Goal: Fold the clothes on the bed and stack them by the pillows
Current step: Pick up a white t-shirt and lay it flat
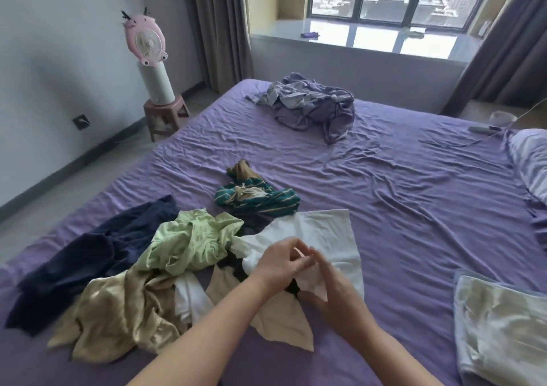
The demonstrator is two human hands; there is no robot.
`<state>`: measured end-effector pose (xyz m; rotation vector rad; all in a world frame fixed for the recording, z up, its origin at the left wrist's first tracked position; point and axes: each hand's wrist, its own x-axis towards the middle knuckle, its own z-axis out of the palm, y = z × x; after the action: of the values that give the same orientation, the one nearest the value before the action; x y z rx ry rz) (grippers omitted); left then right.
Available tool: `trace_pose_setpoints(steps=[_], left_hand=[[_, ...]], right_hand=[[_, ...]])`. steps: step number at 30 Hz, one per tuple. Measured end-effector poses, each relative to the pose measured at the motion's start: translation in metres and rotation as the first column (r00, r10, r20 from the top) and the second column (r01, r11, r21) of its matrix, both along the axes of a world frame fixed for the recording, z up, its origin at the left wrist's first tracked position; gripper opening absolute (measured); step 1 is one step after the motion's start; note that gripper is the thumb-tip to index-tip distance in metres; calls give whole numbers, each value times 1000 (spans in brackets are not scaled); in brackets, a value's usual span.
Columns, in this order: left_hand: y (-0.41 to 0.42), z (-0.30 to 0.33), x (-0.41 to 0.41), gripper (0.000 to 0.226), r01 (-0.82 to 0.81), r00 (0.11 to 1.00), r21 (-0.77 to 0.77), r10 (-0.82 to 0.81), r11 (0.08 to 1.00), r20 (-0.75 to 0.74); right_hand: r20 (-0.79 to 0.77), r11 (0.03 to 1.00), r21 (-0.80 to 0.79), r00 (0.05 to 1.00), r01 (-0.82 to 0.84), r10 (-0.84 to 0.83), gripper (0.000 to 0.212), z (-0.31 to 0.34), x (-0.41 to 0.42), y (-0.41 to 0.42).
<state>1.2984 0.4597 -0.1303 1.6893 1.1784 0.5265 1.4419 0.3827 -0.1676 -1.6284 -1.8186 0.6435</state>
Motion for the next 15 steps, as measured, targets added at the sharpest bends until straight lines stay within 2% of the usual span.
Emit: trace_pose_setpoints(steps=[4,7,10,12,15], left_hand=[[-41,57,20,15,-35,966,-94,58,995,252],[-73,99,29,34,17,926,-156,43,988,374],[-105,131,36,48,126,945,-126,-81,984,318],[-127,145,42,37,181,959,-61,-162,982,231],[-159,167,59,13,156,966,53,-163,986,202]], right_hand=[[-48,973,180,989,148,-141,35,66,21,-29],[-72,968,179,984,176,-165,13,121,41,-52],[-93,958,178,973,225,-211,15,174,63,-74],[-75,943,225,970,244,-233,24,207,74,-92],[-70,928,253,962,272,-263,31,245,90,-121]])
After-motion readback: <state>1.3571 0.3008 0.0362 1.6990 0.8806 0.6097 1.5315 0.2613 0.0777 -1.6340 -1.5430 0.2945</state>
